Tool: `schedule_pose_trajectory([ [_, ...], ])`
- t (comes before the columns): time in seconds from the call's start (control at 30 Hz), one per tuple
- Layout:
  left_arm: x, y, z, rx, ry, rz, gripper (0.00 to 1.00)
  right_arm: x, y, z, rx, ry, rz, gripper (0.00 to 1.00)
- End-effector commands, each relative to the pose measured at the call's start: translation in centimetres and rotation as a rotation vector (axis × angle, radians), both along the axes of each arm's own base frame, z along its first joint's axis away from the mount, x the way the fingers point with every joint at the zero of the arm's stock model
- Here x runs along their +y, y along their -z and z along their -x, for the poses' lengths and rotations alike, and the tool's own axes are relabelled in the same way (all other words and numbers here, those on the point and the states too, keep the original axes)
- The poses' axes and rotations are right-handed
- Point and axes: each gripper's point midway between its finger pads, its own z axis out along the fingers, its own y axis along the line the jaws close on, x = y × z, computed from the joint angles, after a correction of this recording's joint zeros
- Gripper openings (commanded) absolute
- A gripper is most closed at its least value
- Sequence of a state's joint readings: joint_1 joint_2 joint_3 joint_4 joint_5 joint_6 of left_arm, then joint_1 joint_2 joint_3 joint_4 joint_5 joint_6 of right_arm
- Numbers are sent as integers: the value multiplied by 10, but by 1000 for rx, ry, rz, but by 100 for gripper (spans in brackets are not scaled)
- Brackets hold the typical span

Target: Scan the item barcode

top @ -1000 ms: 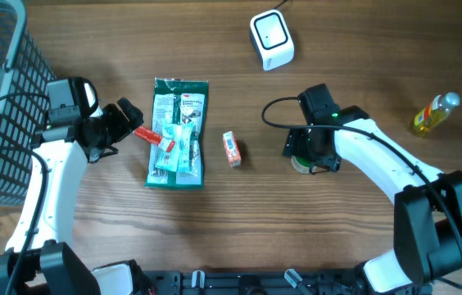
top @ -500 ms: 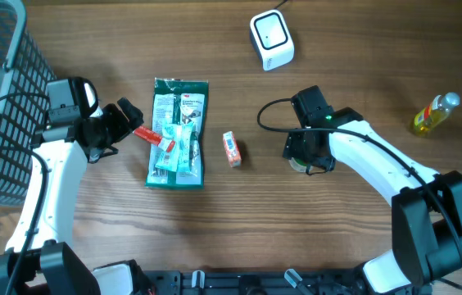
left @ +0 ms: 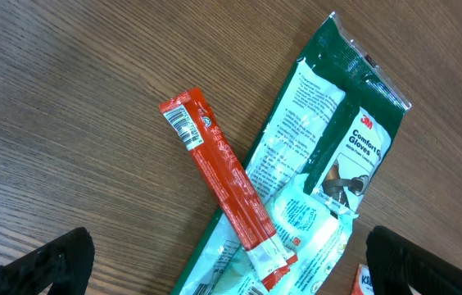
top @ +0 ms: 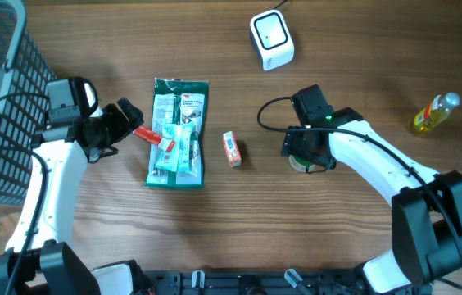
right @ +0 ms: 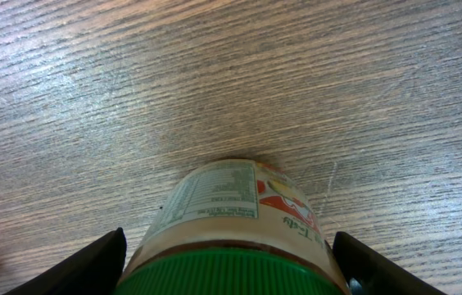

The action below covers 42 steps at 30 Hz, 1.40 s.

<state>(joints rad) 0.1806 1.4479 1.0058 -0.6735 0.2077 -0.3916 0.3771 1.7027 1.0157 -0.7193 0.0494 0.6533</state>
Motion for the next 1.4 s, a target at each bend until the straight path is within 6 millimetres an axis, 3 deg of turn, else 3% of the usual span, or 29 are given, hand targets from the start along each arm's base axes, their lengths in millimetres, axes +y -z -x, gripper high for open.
schedule_pose_trajectory([
  [0.0, 0, -6, -3, -18, -7, 5, 100, -3, 6, 4, 11, -1, 27, 80],
  [0.33, 0, -6, -3, -18, -7, 5, 100, -7, 16, 13, 30, -1, 34, 77],
  [0.67, 0, -6, -3, -18, -7, 5, 100, -4, 15, 6, 0, -1, 22, 83],
  [0.87, 0, -6, -3, -18, -7, 5, 100, -2, 2, -1, -2, -1, 21, 83],
  [1.07, 0, -6, -3, -18, -7, 5, 100, -3, 3, 1, 3, -1, 25, 77],
  [1.2, 0, -6, -3, -18, -7, 5, 100, -6, 4, 5, 21, 12, 38, 54],
  [1.23, 0, -6, -3, -18, -7, 5, 100, -8, 4, 11, 45, 80, 36, 54],
  [1.3, 0, -6, -3, -18, -7, 5, 100, -6, 5, 19, 80, 178, 13, 61],
  [1.37, 0, -6, -3, -18, -7, 5, 100, 7, 5, 24, 118, 188, -67, 81],
])
